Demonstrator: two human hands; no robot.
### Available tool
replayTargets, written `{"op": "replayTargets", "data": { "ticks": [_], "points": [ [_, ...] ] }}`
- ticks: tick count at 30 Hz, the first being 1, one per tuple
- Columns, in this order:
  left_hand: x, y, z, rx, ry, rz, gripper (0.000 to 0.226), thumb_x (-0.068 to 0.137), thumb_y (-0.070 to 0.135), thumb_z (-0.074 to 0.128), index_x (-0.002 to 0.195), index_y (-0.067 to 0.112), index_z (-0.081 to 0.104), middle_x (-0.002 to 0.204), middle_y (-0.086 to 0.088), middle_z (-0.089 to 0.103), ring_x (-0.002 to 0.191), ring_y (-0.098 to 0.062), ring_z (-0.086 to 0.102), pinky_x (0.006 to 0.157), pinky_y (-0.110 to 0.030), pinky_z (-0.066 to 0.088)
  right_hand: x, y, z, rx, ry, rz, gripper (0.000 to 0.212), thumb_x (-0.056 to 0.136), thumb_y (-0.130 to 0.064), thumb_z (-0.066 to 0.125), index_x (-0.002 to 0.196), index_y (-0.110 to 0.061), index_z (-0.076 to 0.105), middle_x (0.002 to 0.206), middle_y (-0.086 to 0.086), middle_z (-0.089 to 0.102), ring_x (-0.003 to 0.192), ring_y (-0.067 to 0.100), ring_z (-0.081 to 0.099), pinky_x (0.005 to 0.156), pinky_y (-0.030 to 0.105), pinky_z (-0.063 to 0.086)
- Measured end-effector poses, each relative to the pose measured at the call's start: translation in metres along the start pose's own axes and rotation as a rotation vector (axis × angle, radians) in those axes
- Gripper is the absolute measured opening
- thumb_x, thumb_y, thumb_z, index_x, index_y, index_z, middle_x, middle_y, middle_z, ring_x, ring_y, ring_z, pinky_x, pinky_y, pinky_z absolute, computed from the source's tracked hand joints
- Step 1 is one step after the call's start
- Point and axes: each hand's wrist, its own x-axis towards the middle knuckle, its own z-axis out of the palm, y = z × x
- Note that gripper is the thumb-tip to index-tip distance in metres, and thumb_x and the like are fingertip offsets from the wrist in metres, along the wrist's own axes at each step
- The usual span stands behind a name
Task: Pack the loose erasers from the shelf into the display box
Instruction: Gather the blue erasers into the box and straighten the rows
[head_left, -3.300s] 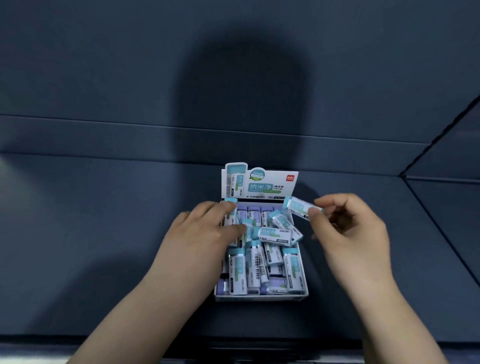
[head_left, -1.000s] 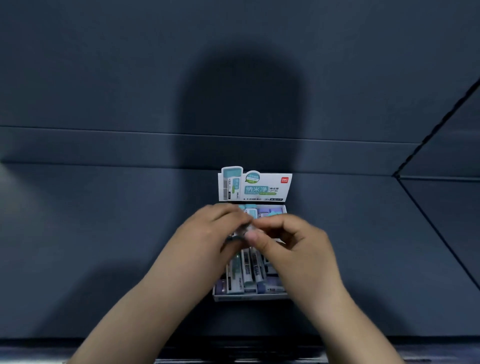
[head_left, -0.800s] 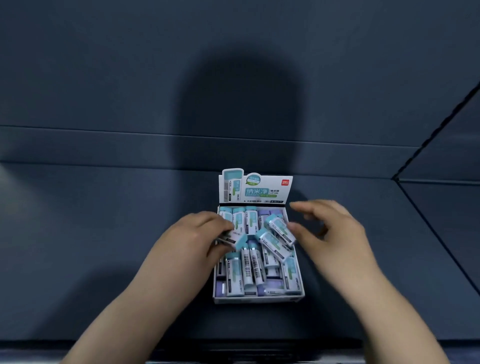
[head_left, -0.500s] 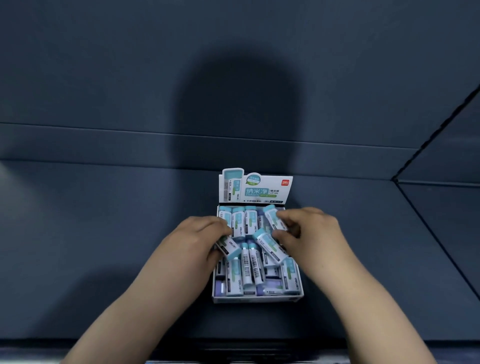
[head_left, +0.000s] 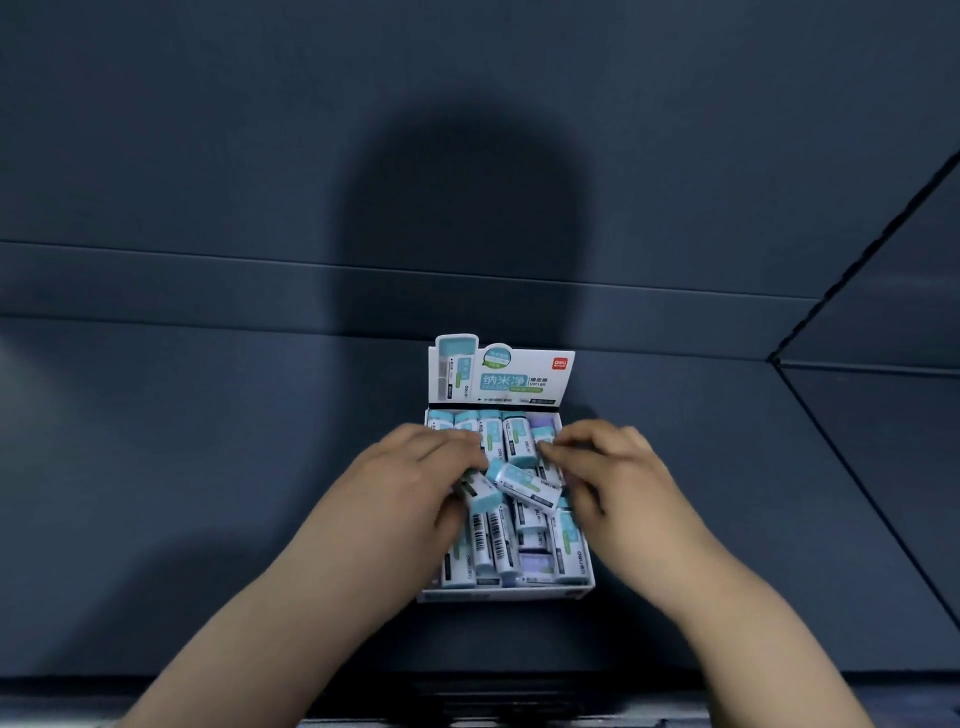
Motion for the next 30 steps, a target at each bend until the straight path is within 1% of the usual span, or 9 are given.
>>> {"op": "replayTargets", "data": {
  "ticks": [2, 5, 8, 11, 17, 20, 24, 27, 30],
  "points": [
    [0.004, 0.010, 0.001, -0.002, -0.023, 0.048, 0.026, 0.076, 0.024, 0.045, 0.097, 0.026, 0.060, 0.101, 0.009, 0.069, 0.097, -0.006, 0.053, 0.077, -0.032, 0.053, -0.004, -0.002, 0.002, -0.048, 0.014, -0.009, 0.042, 0.073, -0.009, 0.046, 0.105, -0.020, 0.070, 0.106, -0.005, 0.064, 0.090, 0.023, 0.055, 0.075, 0.034, 0.047],
    [0.006, 0.021, 0.006, 0.055, -0.093, 0.125, 0.026, 0.081, 0.031, 0.036, 0.095, 0.027, 0.058, 0.093, 0.012, 0.069, 0.092, -0.010, 0.062, 0.074, -0.032, 0.053, -0.007, -0.006, 0.000, -0.167, 0.034, -0.011, 0.045, 0.065, -0.006, 0.052, 0.102, -0.022, 0.071, 0.102, -0.006, 0.065, 0.085, 0.024, 0.058, 0.065, 0.028, 0.037],
    [0.006, 0.023, 0.011, 0.077, -0.137, 0.136, 0.027, 0.085, 0.032, 0.033, 0.096, 0.025, 0.057, 0.094, 0.011, 0.068, 0.092, -0.012, 0.062, 0.076, -0.031, 0.053, -0.001, -0.004, 0.004, -0.216, 0.034, 0.007, 0.051, 0.061, 0.001, 0.062, 0.107, -0.021, 0.068, 0.103, -0.003, 0.064, 0.086, 0.026, 0.057, 0.067, 0.029, 0.030],
    [0.003, 0.022, 0.011, 0.031, -0.183, 0.121, 0.027, 0.089, 0.034, 0.030, 0.099, 0.025, 0.054, 0.098, 0.009, 0.065, 0.092, -0.013, 0.061, 0.080, -0.031, 0.051, 0.005, -0.002, 0.008, -0.212, 0.083, 0.005, 0.053, 0.062, 0.004, 0.061, 0.110, -0.018, 0.067, 0.103, 0.000, 0.063, 0.087, 0.028, 0.055, 0.069, 0.030, 0.029],
    [-0.004, 0.020, 0.004, 0.024, -0.203, 0.105, 0.023, 0.087, 0.036, 0.034, 0.099, 0.031, 0.053, 0.097, 0.016, 0.064, 0.090, -0.007, 0.061, 0.081, -0.027, 0.048, -0.003, -0.004, 0.003, -0.125, 0.229, -0.151, 0.035, 0.063, -0.006, 0.047, 0.077, -0.024, 0.075, 0.078, -0.004, 0.059, 0.069, 0.022, 0.054, 0.060, 0.030, 0.041],
    [-0.005, 0.018, 0.002, 0.017, -0.216, 0.091, 0.025, 0.088, 0.038, 0.033, 0.100, 0.032, 0.054, 0.097, 0.017, 0.063, 0.089, -0.006, 0.060, 0.084, -0.025, 0.045, -0.006, -0.004, 0.005, -0.149, 0.188, -0.154, 0.036, 0.059, -0.007, 0.058, 0.082, -0.030, 0.075, 0.079, -0.006, 0.057, 0.072, 0.020, 0.051, 0.059, 0.029, 0.038],
    [-0.008, 0.018, 0.000, 0.044, -0.217, 0.093, 0.025, 0.087, 0.037, 0.033, 0.097, 0.031, 0.055, 0.095, 0.017, 0.064, 0.087, -0.005, 0.060, 0.083, -0.022, 0.044, -0.011, -0.003, 0.004, -0.102, 0.182, -0.223, 0.035, 0.063, -0.007, 0.057, 0.080, -0.033, 0.075, 0.082, -0.007, 0.059, 0.078, 0.011, 0.039, 0.061, 0.027, 0.031],
    [-0.010, 0.017, -0.001, 0.018, -0.230, 0.083, 0.022, 0.087, 0.036, 0.034, 0.099, 0.032, 0.052, 0.098, 0.017, 0.064, 0.088, -0.005, 0.060, 0.083, -0.022, 0.043, -0.012, 0.001, 0.004, -0.019, 0.216, -0.172, 0.039, 0.067, -0.004, 0.053, 0.082, -0.031, 0.075, 0.087, -0.005, 0.061, 0.082, 0.011, 0.040, 0.064, 0.026, 0.033],
    [-0.011, 0.018, 0.001, -0.014, -0.249, 0.067, 0.020, 0.088, 0.036, 0.032, 0.101, 0.033, 0.047, 0.104, 0.015, 0.064, 0.093, -0.006, 0.060, 0.085, -0.025, 0.045, -0.010, 0.000, 0.007, -0.103, 0.173, -0.172, 0.043, 0.063, -0.003, 0.057, 0.091, -0.031, 0.074, 0.089, -0.005, 0.059, 0.081, 0.012, 0.039, 0.065, 0.028, 0.033]
  ]
}}
